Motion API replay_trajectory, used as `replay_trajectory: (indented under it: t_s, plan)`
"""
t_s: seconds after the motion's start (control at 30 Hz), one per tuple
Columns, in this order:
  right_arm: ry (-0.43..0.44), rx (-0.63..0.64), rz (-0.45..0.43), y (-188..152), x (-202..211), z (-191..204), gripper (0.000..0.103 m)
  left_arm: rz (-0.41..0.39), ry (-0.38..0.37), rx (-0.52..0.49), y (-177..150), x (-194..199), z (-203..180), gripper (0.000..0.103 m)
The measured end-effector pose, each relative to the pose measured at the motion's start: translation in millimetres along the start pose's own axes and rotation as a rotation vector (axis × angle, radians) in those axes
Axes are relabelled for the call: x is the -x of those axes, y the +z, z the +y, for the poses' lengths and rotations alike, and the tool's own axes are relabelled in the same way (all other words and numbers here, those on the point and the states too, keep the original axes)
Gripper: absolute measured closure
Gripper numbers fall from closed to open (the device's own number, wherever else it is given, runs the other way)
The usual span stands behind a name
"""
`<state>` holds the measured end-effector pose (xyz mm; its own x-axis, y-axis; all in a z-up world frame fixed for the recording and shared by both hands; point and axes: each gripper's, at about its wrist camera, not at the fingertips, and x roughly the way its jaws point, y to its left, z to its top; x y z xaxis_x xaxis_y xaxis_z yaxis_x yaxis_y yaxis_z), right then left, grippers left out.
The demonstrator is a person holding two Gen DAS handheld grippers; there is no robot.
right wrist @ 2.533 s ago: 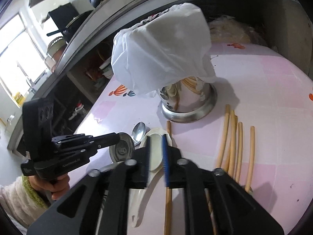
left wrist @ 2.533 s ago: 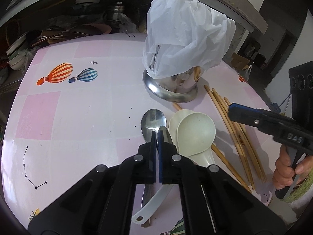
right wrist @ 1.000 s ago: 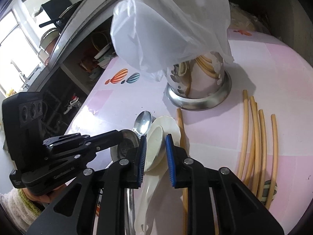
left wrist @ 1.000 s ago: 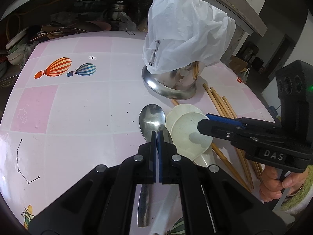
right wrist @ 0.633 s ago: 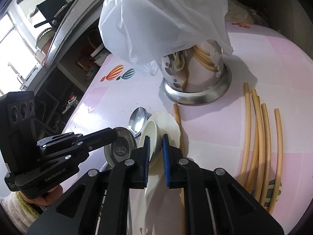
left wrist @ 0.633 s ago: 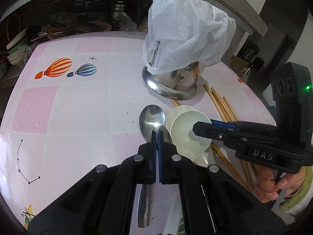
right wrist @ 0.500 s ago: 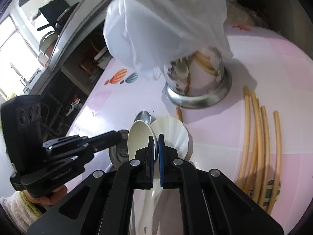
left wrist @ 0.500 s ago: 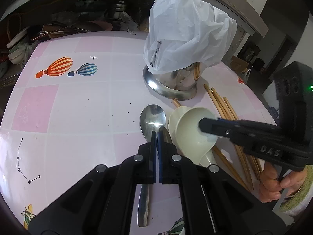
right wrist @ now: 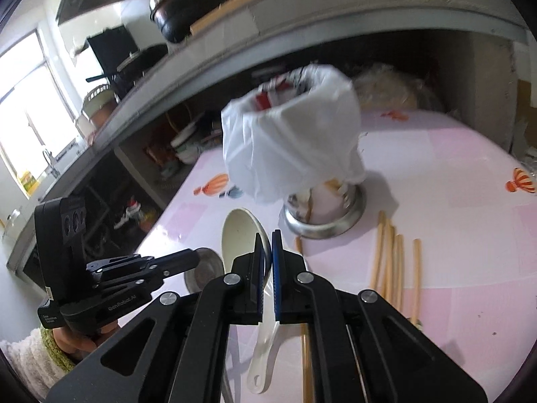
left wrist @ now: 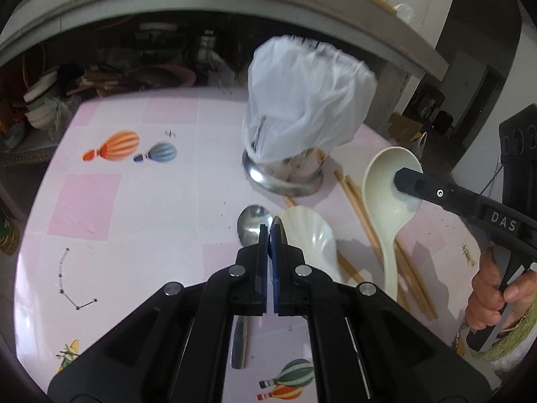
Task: Organize utensils
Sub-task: 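Close right tool on the cream ladle and lift it while left tool lifts the spoon, then lower the metal spoon into the bagged holder and open left tool while right tool holds the ladle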
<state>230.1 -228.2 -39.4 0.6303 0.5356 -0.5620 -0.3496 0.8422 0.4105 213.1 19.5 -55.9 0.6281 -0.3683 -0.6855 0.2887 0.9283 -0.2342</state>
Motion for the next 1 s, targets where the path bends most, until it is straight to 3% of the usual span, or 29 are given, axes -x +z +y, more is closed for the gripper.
replay_trajectory:
  t_s: [0.17, 0.37, 0.6, 0.83, 1.0]
  plan:
    - [-0.023, -0.01, -0.077, 3, 33, -4, 0.098, -0.072, 0.013, -0.029, 9, 35, -11, 0.102]
    - [-0.04, -0.05, -0.144, -2, 67, -19, 0.098, -0.172, 0.095, -0.108, 30, 80, -27, 0.102]
    - [-0.047, -0.118, -0.183, -6, 89, -40, 0.098, -0.329, 0.151, -0.161, 91, 128, -44, 0.102]
    - [-0.026, -0.169, -0.172, -10, 86, -52, 0.098, -0.449, 0.202, -0.197, 179, 123, -73, 0.102]
    - [-0.015, -0.179, -0.172, -9, 83, -58, 0.098, -0.465, 0.275, -0.239, 227, 85, -89, 0.102]
